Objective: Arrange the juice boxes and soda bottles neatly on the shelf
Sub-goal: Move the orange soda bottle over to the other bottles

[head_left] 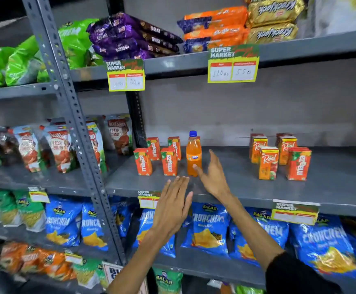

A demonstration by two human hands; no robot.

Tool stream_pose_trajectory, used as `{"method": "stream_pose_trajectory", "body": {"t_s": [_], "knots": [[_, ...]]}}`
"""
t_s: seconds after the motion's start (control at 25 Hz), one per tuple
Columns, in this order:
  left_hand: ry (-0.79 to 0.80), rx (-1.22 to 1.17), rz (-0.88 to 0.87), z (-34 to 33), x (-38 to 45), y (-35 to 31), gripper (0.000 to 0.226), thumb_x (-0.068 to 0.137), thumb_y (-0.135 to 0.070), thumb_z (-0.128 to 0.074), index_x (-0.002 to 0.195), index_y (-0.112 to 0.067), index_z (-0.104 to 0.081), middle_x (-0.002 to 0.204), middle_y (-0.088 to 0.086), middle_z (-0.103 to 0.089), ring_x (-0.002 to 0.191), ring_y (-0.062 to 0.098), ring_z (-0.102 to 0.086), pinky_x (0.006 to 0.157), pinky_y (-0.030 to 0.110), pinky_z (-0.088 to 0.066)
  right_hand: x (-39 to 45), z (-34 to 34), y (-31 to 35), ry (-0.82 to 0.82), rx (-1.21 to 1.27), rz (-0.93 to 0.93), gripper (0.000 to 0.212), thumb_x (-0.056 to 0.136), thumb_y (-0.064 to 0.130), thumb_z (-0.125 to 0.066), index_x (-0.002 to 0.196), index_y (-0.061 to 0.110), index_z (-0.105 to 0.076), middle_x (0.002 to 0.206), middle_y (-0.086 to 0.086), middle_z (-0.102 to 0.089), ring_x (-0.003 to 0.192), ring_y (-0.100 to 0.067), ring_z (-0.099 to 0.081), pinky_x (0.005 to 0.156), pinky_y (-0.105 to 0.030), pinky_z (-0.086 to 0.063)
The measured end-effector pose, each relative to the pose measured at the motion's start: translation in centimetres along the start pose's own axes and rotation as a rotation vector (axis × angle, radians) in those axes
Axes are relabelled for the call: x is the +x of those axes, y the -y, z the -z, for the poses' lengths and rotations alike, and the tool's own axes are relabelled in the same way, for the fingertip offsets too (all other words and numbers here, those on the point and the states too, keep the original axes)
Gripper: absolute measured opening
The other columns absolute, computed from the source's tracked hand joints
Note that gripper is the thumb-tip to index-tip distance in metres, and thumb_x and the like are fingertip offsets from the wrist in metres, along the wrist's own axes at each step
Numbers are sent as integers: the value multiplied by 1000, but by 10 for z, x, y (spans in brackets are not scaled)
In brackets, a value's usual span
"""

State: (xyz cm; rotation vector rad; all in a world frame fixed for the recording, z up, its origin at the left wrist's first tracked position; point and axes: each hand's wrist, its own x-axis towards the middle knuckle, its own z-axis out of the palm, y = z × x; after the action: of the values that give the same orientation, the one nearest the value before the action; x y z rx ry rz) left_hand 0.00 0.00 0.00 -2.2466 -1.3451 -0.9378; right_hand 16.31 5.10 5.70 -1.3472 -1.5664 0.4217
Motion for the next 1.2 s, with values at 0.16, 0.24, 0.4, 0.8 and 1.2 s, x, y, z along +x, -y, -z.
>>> {"method": "stream_pose_trajectory", "body": {"t_s": [0.16,0.24,0.4,0.8,1.2], "knots": [[29,79,-67,-17,1,14,51,108,-35,-26,141,-7,-53,142,10,-59,133,25,-53,115,45,-36,28,-17,11,1,123,-66,72,78,32,-80,136,8,-45,132,-11,-60,119,-24,-58,92,-32,-47],[36,86,-77,-24,-1,14,47,106,-32,-31,139,-7,-55,140,8,-61,131,25,-54,114,44,-36,31,-25,10,-22,113,-94,60,77,32,-81,125,10,-53,119,-9,-67,104,-20,-63,81,-27,-45],[27,83,-48,-27,0,14,47,106,-31,-30,139,-9,-55,140,8,-60,131,25,-53,113,43,-36,32,-25,9,-71,140,-96,55,76,31,-82,120,9,-58,116,-9,-69,99,-20,-66,81,-25,-49],[-40,-135,-34,-32,5,-66,42,106,-32,-34,130,-10,-60,130,6,-65,124,23,-58,116,46,-34,-34,84,-15,-77,162,-76,55,73,43,-81,118,21,-59,108,8,-67,96,-11,-66,80,-23,-55],[-15,-350,-80,-62,58,-258,49,108,-38,-29,119,-9,-67,121,6,-70,115,25,-64,112,44,-40,-54,303,-115,-319,18,-196,47,56,55,-82,92,31,-65,97,0,-73,85,-14,-72,80,-44,-60]]}}
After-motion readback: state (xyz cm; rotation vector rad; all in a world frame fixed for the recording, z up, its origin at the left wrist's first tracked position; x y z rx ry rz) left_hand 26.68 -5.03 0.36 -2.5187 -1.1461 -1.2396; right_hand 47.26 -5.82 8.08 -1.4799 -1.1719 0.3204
